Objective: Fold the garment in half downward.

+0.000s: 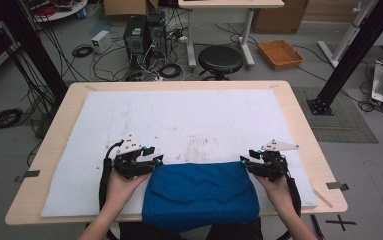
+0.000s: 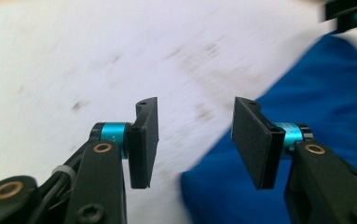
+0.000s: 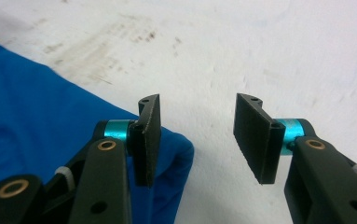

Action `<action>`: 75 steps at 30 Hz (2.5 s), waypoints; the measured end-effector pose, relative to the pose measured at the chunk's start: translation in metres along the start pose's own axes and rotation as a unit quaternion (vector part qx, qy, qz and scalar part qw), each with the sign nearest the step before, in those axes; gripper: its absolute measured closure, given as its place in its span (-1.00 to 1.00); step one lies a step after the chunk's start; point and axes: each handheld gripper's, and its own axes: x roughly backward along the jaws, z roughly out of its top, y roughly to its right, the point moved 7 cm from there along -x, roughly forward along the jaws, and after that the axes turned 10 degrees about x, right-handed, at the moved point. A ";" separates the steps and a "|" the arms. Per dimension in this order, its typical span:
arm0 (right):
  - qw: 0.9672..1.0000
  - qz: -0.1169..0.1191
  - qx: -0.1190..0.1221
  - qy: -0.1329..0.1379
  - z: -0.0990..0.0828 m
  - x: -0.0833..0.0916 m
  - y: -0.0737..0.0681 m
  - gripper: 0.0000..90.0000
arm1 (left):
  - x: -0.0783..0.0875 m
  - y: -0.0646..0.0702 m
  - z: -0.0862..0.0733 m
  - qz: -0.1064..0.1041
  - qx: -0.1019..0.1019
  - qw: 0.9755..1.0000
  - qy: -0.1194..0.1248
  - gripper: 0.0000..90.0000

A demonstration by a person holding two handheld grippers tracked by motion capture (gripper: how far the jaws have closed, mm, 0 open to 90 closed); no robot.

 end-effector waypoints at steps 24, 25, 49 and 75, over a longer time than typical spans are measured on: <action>0.999 0.047 0.002 -0.005 -0.005 -0.011 0.005 0.86 | -0.004 -0.010 -0.010 -0.007 0.012 0.999 -0.041 0.88; 0.999 0.041 0.001 0.001 0.003 -0.015 0.013 0.86 | -0.006 -0.014 -0.004 -0.001 0.008 0.999 -0.038 0.88; 1.000 0.014 0.000 -0.011 0.056 -0.082 0.069 0.86 | -0.060 -0.079 0.057 0.049 0.009 0.998 -0.039 0.88; 1.000 0.017 -0.007 0.019 0.057 -0.040 0.040 0.48 | -0.008 -0.056 0.013 -0.029 0.121 0.991 -0.052 0.51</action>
